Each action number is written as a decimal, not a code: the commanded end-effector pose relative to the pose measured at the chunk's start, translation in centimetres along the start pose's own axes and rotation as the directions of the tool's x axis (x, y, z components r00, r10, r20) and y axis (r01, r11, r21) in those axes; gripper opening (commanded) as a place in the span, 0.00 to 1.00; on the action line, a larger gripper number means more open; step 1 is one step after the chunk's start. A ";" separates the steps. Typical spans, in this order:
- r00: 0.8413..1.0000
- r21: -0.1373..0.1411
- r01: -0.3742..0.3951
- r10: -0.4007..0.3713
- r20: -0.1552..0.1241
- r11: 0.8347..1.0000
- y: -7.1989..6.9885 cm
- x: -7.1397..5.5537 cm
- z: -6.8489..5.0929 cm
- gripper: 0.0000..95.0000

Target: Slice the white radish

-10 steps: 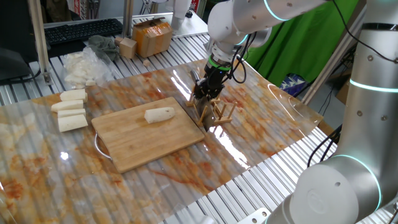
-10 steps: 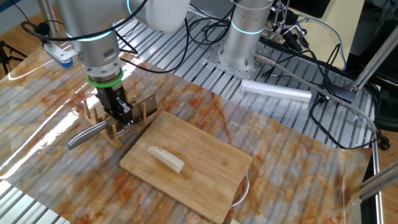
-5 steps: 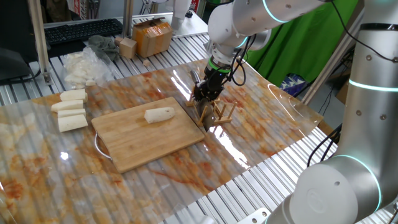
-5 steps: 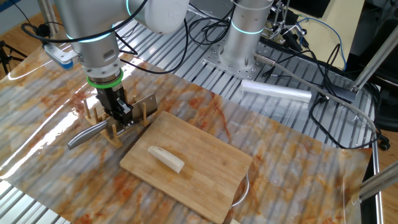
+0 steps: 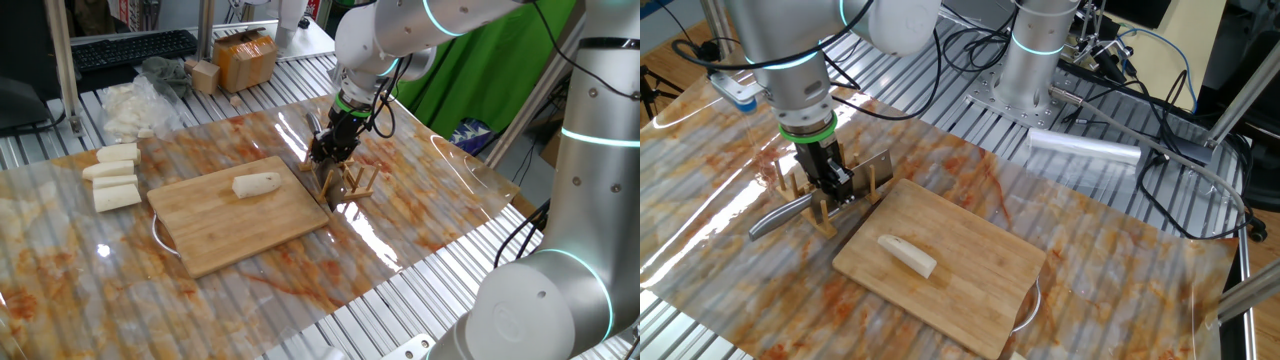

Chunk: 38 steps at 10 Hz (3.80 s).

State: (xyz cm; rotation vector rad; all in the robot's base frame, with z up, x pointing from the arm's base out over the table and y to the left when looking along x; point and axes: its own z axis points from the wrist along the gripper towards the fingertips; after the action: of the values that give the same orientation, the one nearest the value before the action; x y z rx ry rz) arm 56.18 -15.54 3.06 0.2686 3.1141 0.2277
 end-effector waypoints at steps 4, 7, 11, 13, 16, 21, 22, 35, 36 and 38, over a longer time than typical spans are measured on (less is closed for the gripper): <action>1.000 -0.010 0.010 -0.010 -0.002 1.000 0.0 0.0 0.2 0.00; 1.000 -0.017 0.007 -0.007 0.000 1.000 0.1 0.0 0.2 0.00; 1.000 -0.089 -0.031 0.031 0.005 0.996 1.2 0.0 0.1 0.00; 1.000 -0.077 -0.020 0.021 0.009 0.997 1.2 0.0 0.0 0.00; 1.000 -0.042 -0.009 0.010 0.020 0.999 1.4 0.0 -0.7 0.00; 1.000 0.053 0.014 -0.015 0.017 0.998 1.8 0.3 -4.9 0.00; 1.000 0.068 0.024 -0.025 0.012 0.997 1.8 0.5 -6.2 0.00; 1.000 0.121 0.004 -0.001 -0.025 0.993 10.3 3.7 -11.0 0.00; 1.000 0.120 -0.003 0.005 -0.021 0.993 11.4 3.9 -10.3 0.00; 1.000 0.120 -0.020 0.021 -0.011 0.993 13.5 4.5 -9.2 0.00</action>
State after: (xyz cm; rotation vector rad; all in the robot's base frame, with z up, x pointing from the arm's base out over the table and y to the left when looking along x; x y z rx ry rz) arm 53.77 -2.70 14.12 0.3026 3.1456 0.0467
